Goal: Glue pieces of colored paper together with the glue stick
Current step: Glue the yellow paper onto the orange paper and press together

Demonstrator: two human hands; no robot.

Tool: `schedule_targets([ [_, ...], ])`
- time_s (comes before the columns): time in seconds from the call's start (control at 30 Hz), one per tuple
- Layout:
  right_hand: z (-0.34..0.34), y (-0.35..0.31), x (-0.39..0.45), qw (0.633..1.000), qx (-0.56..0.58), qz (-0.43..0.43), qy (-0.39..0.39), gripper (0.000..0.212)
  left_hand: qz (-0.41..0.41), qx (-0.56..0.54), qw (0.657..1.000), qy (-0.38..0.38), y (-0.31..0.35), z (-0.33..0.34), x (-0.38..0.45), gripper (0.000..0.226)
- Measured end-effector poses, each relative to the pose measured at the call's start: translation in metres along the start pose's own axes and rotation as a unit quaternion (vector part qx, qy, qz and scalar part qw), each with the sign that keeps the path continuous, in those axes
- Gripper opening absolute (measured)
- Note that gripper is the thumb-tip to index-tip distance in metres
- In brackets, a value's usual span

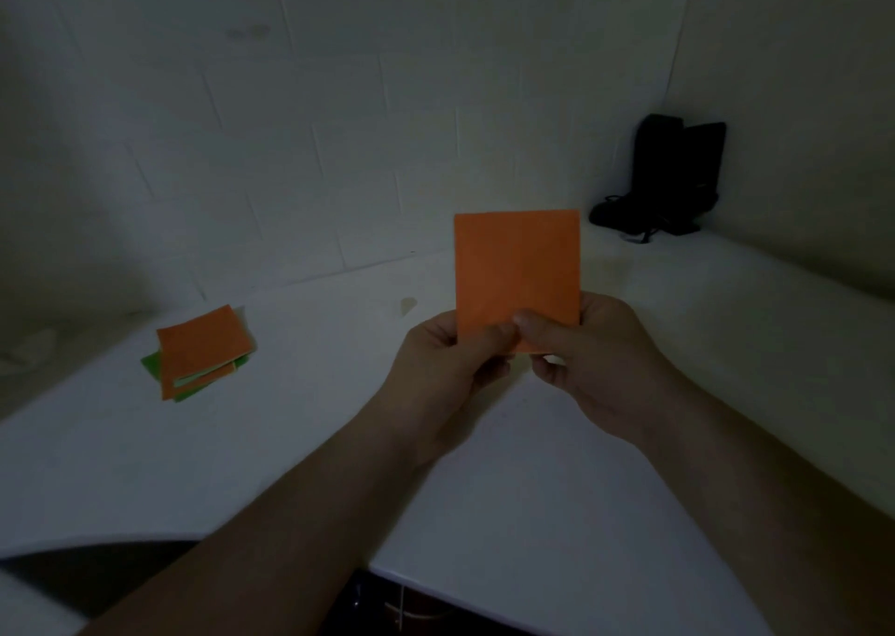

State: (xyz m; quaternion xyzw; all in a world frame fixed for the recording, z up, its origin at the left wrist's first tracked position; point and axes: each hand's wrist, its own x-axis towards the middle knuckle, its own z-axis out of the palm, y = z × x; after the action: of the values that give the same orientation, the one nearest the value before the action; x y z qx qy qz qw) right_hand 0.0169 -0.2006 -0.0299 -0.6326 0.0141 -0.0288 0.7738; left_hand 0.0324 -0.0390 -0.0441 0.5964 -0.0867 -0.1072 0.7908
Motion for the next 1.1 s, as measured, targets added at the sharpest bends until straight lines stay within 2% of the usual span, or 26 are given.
schedule_targets([
  [0.1,0.000,0.001,0.000,1.000,-0.002,0.003,-0.010,0.024,0.010,0.000,1.000,-0.005,0.000,-0.003,0.000,0.026],
  [0.17,-0.001,0.002,0.001,1.000,-0.013,-0.003,-0.010,0.023,0.010,0.000,1.000,0.005,-0.001,-0.005,0.001,0.030],
  [0.4,-0.010,-0.003,0.005,0.999,-0.043,-0.013,-0.001,0.017,0.015,0.006,0.999,0.033,0.000,-0.004,0.003,0.029],
  [0.6,-0.009,-0.008,0.005,1.000,-0.020,0.020,0.007,0.027,-0.009,-0.016,0.999,0.049,0.003,-0.003,0.003,0.036],
  [0.73,-0.005,-0.009,0.004,0.999,0.005,0.042,0.020,0.029,-0.028,-0.046,0.997,0.056,0.005,-0.003,0.003,0.029],
  [0.87,-0.003,-0.009,0.003,0.999,0.011,0.028,0.017,0.022,-0.018,-0.044,0.999,0.023,0.004,-0.003,0.002,0.009],
  [0.97,-0.002,-0.003,0.000,0.999,-0.028,-0.014,-0.027,0.023,0.001,-0.013,1.000,-0.004,0.001,-0.001,0.000,0.028],
  [1.1,-0.005,0.002,0.000,0.996,-0.078,-0.029,-0.044,0.028,-0.006,-0.029,0.999,-0.031,0.003,0.001,-0.005,0.018],
])
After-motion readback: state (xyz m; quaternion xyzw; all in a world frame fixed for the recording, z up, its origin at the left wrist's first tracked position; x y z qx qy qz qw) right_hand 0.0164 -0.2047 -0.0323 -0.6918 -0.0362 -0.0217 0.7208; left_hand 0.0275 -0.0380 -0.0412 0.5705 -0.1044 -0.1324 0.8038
